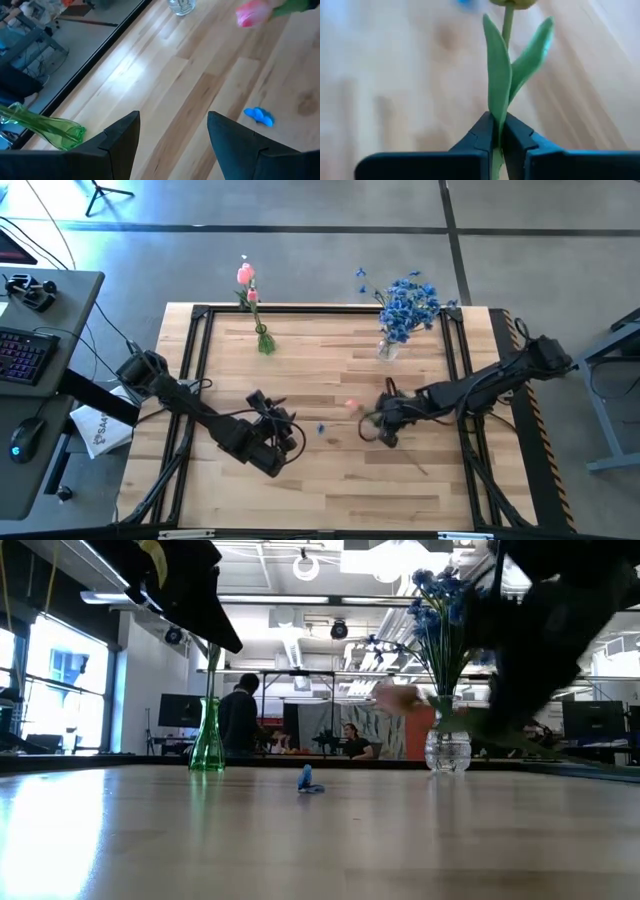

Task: Sort flowers into vase by color
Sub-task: Put the pink tulip into the green vase

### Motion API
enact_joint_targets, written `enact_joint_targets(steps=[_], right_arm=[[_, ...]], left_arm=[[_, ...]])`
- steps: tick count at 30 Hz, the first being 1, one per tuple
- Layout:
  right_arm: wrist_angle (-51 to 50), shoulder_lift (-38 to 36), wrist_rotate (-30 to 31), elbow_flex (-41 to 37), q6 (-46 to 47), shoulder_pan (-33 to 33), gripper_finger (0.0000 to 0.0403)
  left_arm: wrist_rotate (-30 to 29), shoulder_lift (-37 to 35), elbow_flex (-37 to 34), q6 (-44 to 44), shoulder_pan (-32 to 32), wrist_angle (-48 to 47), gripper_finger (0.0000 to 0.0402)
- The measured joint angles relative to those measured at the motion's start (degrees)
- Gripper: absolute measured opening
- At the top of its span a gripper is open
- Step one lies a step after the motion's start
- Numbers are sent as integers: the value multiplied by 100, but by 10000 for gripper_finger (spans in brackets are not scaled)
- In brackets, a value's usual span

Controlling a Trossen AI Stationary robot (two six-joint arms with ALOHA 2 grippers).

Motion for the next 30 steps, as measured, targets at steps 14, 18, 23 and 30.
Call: enact_joint_targets(steps=[14,18,23,30], right_arm=[[6426,143,746,-9,-5146,1054,4],[6659,136,746,-9,-5467,1252,3],[6638,143,971,-9,-5585,1496,2],[6590,140,1537,-9,-5804,1667,1]], left_arm=[[58,230,-7,2958,-38,2664,218],[683,417,-121,4808,167,4953,218],[2412,505,-945,6465,546,8439,218],[4055,494,-1199,7037,815,10037,218]])
